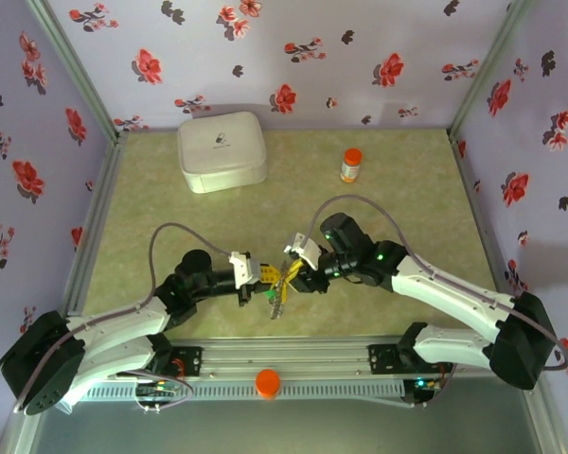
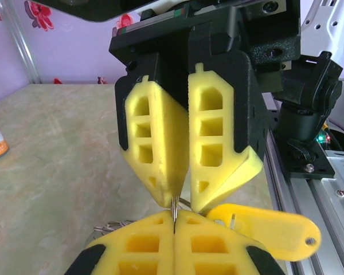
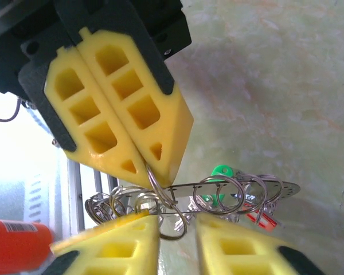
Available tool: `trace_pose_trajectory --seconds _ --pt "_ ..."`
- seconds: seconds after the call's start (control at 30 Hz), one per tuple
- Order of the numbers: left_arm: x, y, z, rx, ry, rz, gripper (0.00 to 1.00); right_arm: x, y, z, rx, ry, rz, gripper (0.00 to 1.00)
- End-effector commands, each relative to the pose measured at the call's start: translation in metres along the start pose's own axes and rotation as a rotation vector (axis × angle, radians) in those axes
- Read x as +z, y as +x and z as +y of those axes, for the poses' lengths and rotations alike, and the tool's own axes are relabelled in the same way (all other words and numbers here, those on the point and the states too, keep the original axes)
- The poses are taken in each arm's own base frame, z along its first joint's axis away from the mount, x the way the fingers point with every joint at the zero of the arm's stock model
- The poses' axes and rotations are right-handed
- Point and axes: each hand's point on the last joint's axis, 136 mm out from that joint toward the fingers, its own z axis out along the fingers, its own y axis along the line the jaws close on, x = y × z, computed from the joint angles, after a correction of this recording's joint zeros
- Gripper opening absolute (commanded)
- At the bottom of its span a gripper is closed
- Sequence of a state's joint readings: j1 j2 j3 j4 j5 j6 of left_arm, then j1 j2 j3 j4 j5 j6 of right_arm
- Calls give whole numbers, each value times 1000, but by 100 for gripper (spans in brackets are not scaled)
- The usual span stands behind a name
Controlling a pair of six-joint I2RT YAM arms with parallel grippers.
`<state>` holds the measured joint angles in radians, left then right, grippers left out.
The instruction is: Put the keys on the keyring
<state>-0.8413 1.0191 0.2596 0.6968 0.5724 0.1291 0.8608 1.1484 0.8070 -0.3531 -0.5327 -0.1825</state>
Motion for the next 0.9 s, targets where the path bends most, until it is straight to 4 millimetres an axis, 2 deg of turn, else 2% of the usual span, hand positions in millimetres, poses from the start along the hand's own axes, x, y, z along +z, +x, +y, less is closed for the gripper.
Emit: trace_pose_trajectory --seconds 0.0,0.17,0.37,0.6,0.7,0.8,0.87 --pt "-5 -22 -1 47 4 -84 0 0 -3 3 6 -19 -21 15" --pt "-6 -30 -1 54 0 -117 0 1 1 1 15 -20 -4 0" --pt "-13 -53 -3 56 -4 -216 0 7 5 2 46 -52 -9 0" --pt "-18 -71 -3 64 -5 -284 0 16 -1 0 82 -75 -36 1" --pt "-17 -68 -1 69 -18 -271 0 8 -4 -2 66 -40 -47 14" --pt "-15 -57 4 66 -46 -234 0 -8 -8 -9 40 41 -88 31" --pt "-15 -52 8 66 -78 -221 0 -18 -7 -12 8 98 -112 39"
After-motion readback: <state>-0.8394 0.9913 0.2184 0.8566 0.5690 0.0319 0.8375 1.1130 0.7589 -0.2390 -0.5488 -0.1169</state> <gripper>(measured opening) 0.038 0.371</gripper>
